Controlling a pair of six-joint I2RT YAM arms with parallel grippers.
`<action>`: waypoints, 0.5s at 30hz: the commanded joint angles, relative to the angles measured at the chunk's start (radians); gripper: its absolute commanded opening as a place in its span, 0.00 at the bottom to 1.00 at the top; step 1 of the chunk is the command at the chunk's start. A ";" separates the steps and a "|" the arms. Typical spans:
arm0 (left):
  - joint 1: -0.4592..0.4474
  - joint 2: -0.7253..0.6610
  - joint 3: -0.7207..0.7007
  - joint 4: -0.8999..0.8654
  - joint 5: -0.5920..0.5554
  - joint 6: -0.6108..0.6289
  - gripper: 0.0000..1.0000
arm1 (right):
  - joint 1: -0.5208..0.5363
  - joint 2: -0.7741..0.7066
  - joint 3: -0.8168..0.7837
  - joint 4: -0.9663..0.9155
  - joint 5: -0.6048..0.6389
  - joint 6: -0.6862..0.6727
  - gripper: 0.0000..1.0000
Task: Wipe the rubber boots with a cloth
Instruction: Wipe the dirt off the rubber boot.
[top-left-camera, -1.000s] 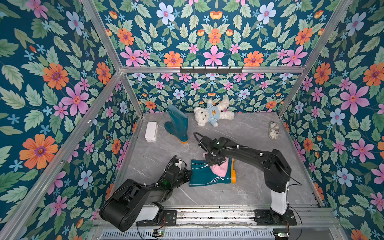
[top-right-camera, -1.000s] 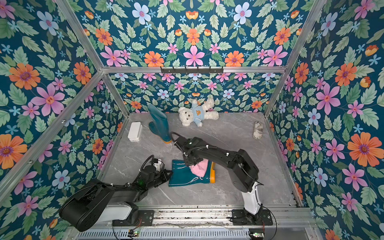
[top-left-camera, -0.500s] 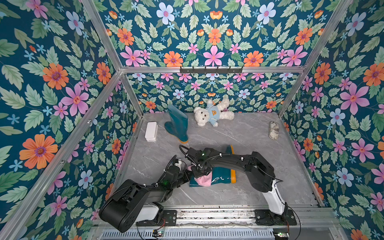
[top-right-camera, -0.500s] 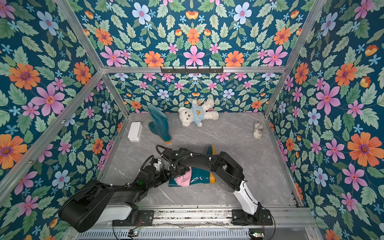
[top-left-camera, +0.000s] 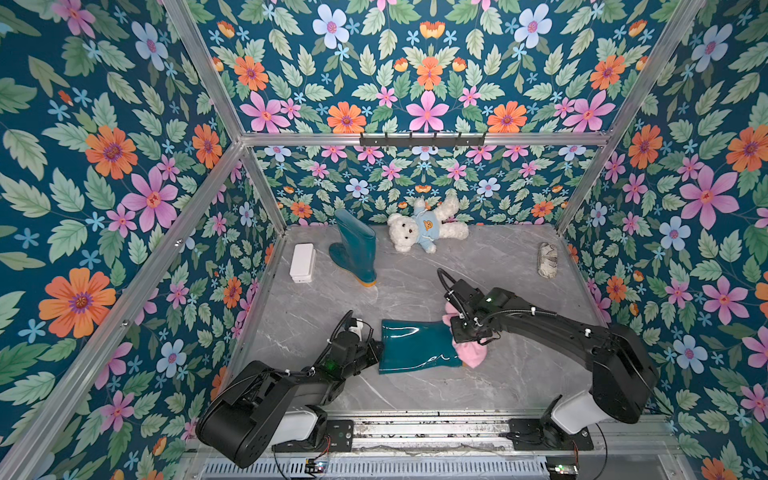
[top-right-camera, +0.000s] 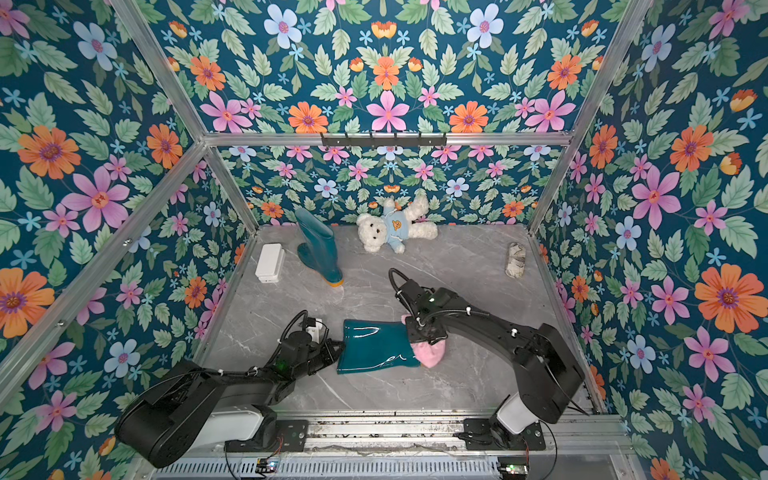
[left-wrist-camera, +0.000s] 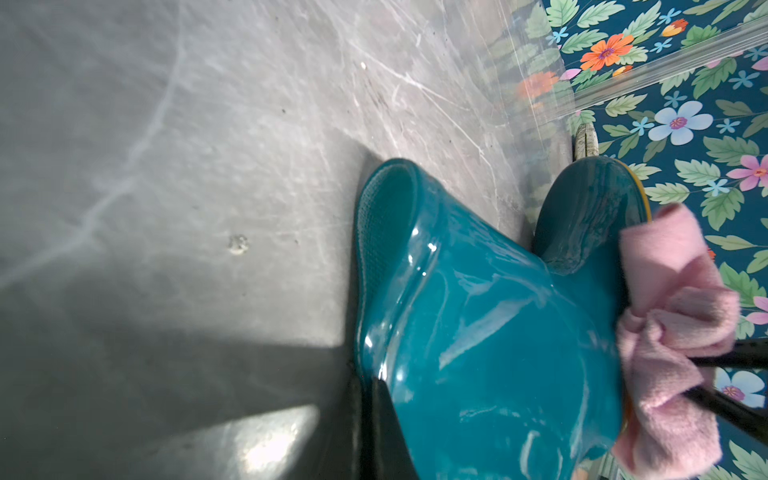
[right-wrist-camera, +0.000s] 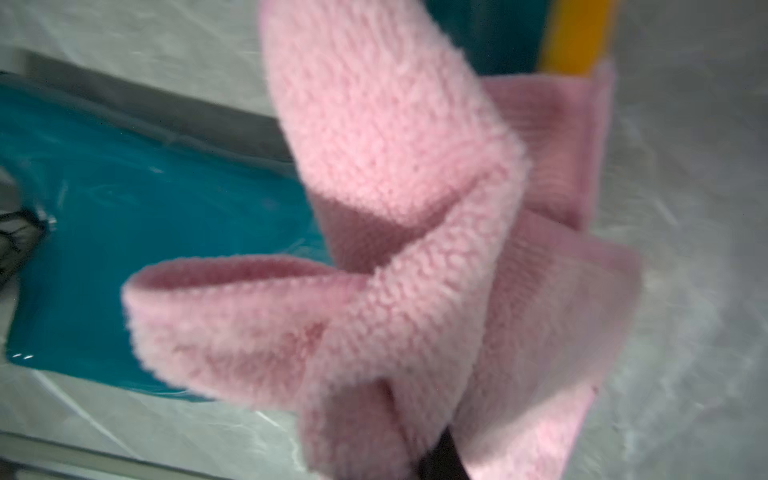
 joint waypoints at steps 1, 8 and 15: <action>0.003 0.004 -0.003 -0.078 -0.040 0.000 0.00 | 0.015 0.023 0.037 -0.011 0.005 -0.012 0.00; 0.003 -0.004 0.003 -0.097 -0.046 0.000 0.00 | 0.242 0.402 0.421 0.019 -0.072 0.021 0.00; 0.003 -0.011 0.002 -0.109 -0.053 0.003 0.00 | 0.373 0.621 0.613 -0.002 -0.158 0.026 0.00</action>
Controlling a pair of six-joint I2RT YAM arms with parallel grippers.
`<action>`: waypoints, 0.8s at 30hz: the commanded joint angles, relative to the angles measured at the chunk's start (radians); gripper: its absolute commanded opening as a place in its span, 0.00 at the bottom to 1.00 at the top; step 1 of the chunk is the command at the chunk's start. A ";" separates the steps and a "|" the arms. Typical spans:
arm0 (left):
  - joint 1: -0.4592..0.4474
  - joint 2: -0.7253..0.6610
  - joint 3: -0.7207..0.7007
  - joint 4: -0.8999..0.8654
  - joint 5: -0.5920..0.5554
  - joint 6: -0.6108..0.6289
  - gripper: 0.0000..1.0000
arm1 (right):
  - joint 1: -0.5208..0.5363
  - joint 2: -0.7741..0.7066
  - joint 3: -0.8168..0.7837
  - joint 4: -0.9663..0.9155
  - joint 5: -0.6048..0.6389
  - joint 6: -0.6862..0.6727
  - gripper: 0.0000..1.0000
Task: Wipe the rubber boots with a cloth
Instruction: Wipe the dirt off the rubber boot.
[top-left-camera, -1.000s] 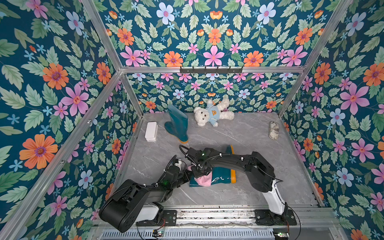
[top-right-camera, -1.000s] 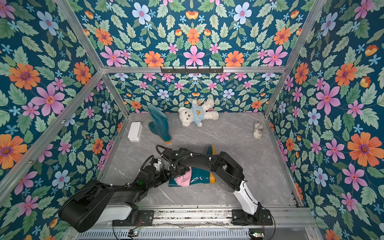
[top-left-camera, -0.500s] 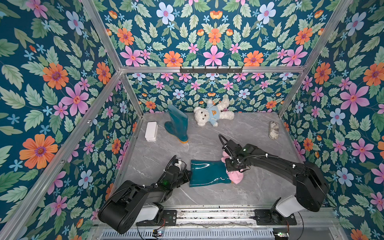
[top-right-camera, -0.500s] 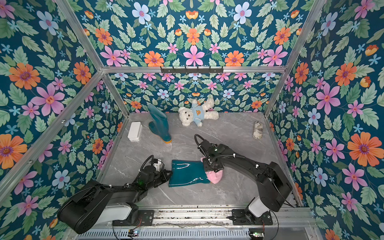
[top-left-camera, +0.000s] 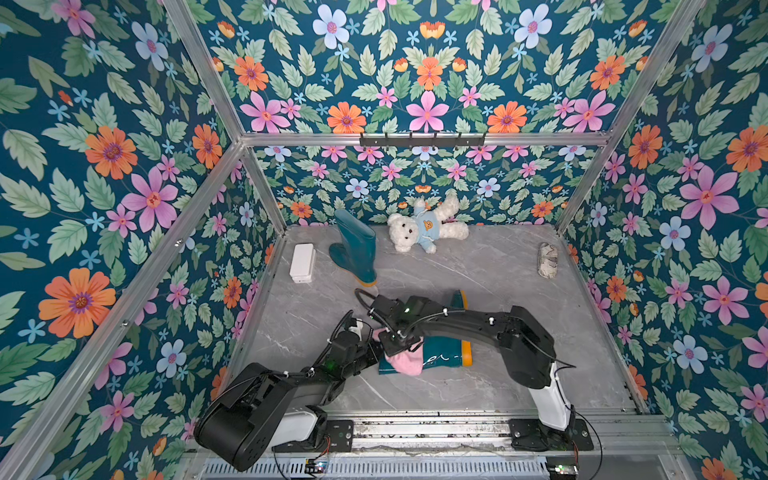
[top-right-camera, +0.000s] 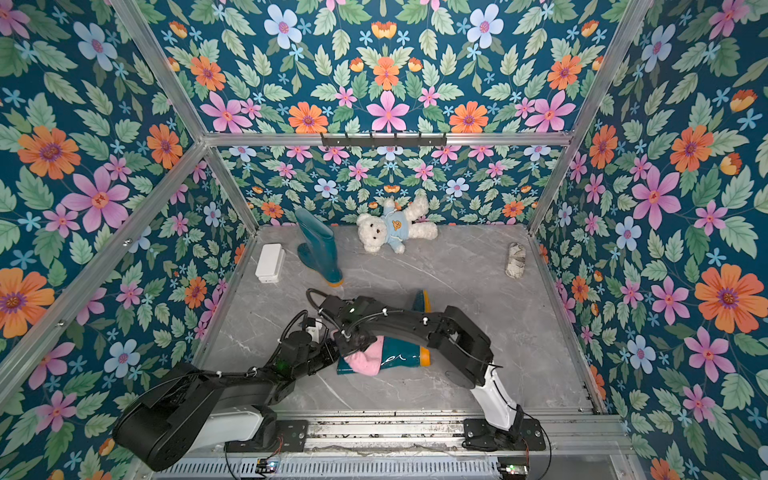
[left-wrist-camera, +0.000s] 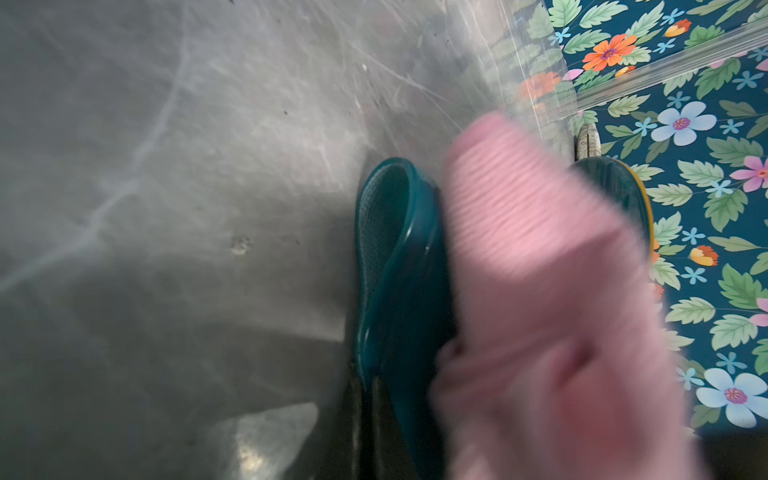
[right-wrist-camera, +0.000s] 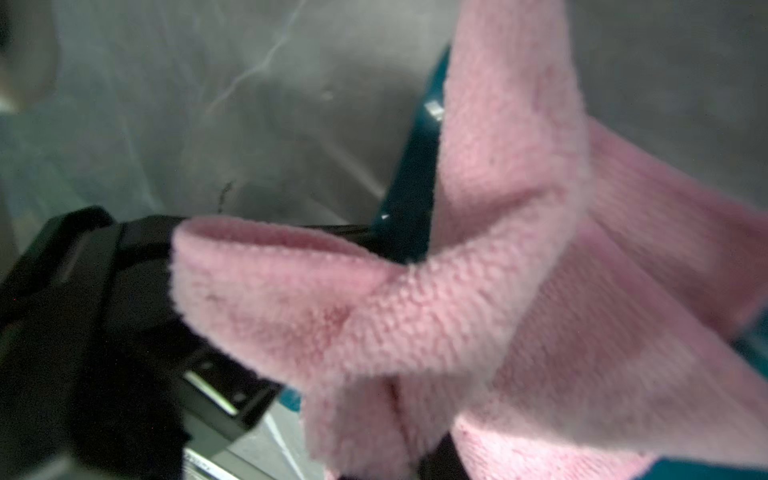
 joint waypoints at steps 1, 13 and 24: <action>0.003 0.006 -0.002 -0.082 -0.048 0.002 0.00 | 0.024 0.021 0.004 -0.038 -0.043 0.022 0.00; 0.004 0.013 0.000 -0.076 -0.044 0.002 0.00 | -0.128 -0.402 -0.529 -0.014 0.069 0.070 0.00; 0.003 0.017 0.002 -0.079 -0.043 0.004 0.00 | -0.237 -0.588 -0.626 -0.040 0.119 0.020 0.00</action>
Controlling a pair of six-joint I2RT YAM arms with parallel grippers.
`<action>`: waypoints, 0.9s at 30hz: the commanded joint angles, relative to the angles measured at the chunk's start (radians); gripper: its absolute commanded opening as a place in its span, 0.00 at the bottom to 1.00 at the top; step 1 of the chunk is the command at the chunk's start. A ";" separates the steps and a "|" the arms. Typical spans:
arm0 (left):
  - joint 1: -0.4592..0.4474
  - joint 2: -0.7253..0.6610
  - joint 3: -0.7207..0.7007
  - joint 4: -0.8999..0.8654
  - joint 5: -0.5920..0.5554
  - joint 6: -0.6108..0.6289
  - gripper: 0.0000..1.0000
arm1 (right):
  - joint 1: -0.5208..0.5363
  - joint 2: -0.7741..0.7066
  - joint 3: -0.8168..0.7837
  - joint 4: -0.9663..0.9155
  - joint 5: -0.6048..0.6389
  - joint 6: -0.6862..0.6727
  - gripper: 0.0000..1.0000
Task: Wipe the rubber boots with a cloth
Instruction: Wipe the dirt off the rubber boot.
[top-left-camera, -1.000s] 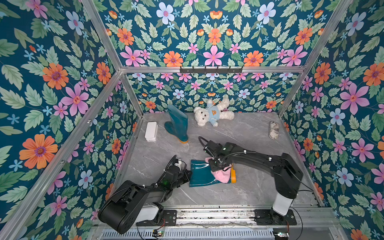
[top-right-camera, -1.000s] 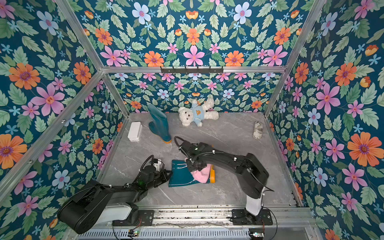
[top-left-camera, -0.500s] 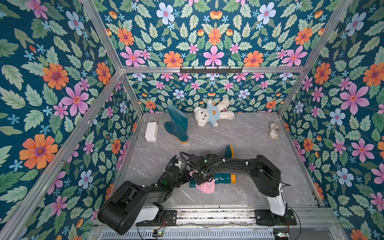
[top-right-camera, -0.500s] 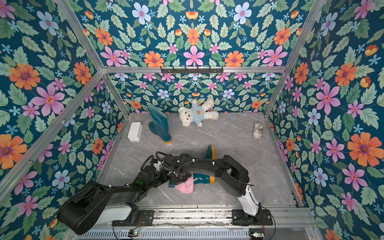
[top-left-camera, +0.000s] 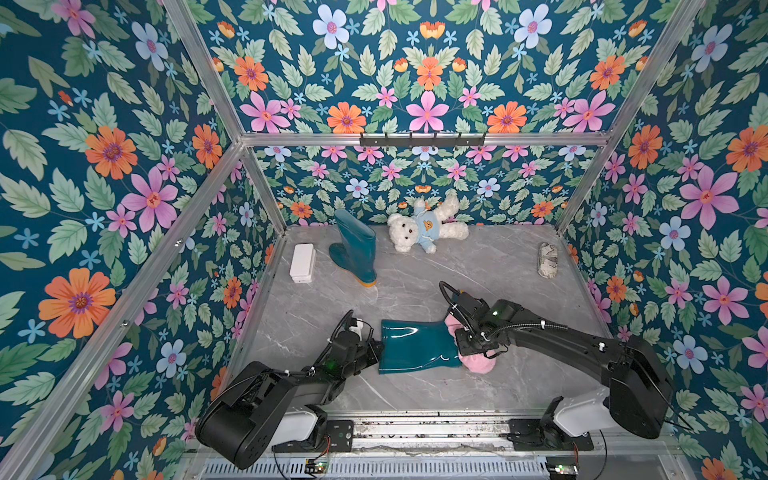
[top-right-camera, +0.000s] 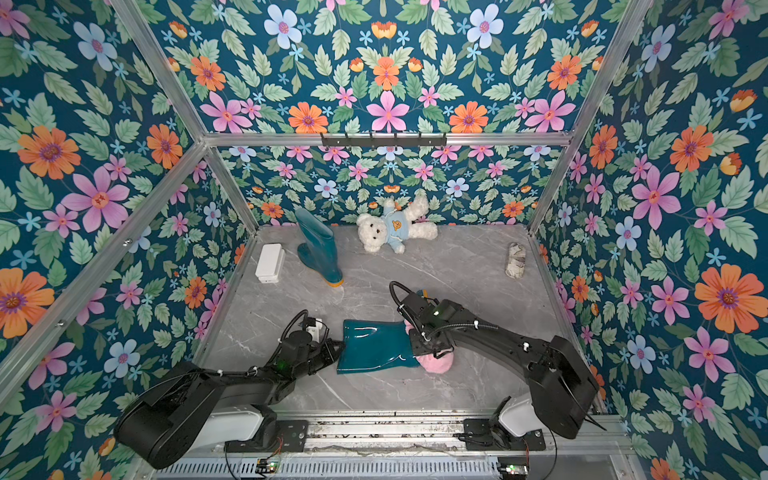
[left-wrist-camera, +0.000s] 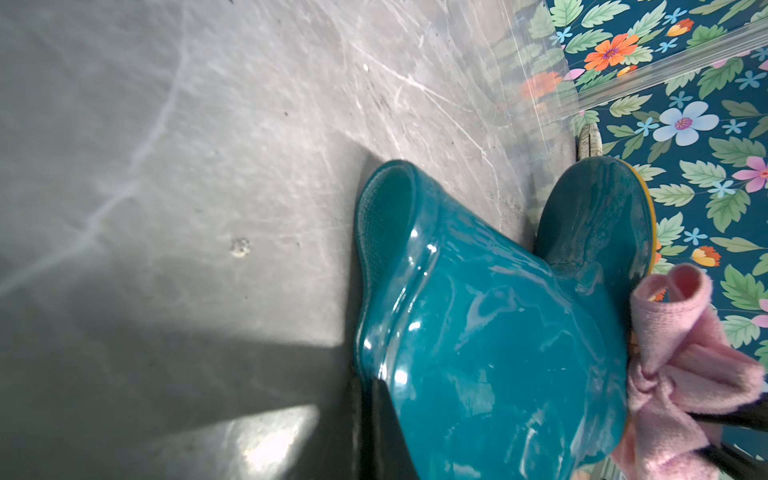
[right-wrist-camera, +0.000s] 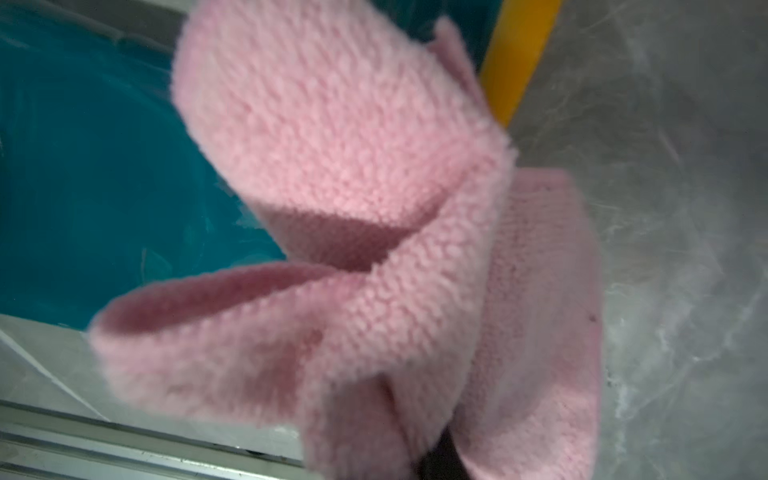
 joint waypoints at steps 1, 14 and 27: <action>0.002 0.002 -0.003 -0.085 -0.043 0.002 0.00 | 0.067 0.095 0.072 0.028 0.007 0.004 0.00; 0.002 -0.027 0.009 -0.138 -0.057 0.008 0.00 | 0.357 0.615 0.588 0.052 -0.111 -0.016 0.00; 0.003 -0.058 -0.002 -0.158 -0.065 0.007 0.00 | 0.283 0.307 0.184 0.092 -0.011 0.055 0.00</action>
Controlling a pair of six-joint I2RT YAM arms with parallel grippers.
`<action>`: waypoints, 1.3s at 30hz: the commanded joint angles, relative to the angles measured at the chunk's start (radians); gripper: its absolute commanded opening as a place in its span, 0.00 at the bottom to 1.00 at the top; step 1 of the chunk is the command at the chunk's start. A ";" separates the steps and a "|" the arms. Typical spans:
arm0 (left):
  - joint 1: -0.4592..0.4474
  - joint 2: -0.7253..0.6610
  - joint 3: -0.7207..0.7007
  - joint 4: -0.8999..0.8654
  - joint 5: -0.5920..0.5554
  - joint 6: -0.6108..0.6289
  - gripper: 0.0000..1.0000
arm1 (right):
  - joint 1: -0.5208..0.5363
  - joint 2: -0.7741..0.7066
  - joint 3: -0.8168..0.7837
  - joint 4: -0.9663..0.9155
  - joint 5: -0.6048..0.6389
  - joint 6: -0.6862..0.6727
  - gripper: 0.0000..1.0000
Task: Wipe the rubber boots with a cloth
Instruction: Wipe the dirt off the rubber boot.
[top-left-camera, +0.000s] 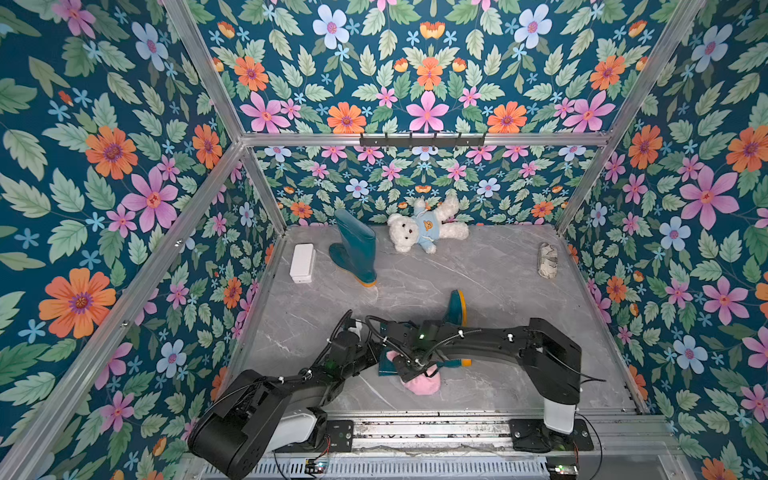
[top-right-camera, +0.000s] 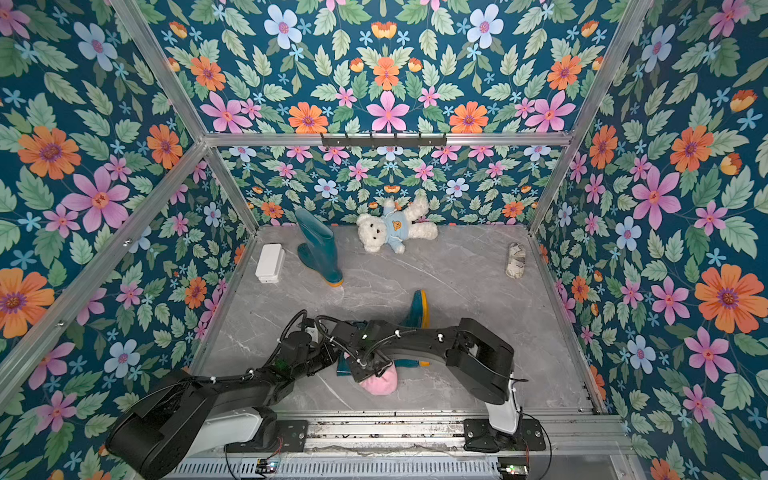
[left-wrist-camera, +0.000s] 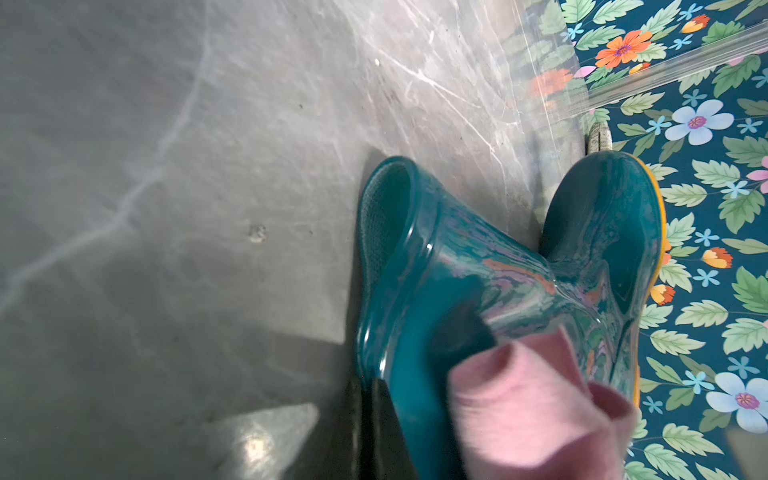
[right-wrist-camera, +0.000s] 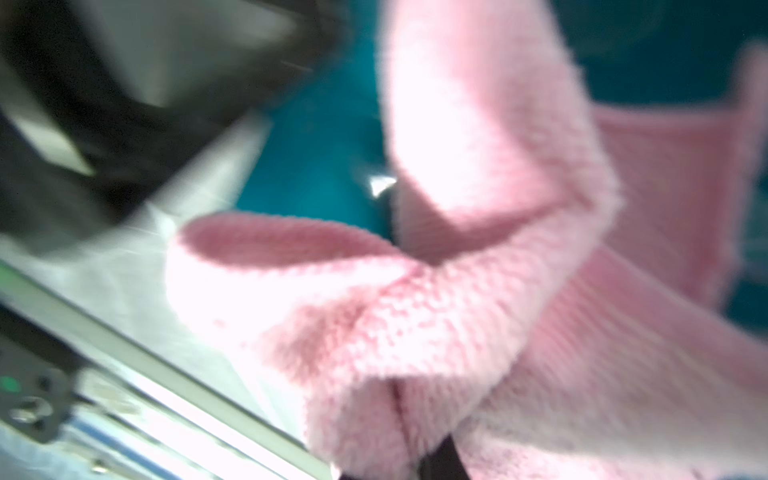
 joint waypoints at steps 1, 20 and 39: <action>0.003 0.003 -0.005 -0.073 -0.057 0.008 0.00 | -0.044 -0.104 -0.112 -0.042 0.066 0.040 0.00; 0.003 0.061 0.053 -0.120 -0.046 0.062 0.00 | -0.164 -0.395 -0.293 -0.035 0.128 0.000 0.00; 0.003 0.130 0.056 -0.072 0.024 0.085 0.00 | -0.378 -0.010 0.121 -0.085 0.095 -0.210 0.00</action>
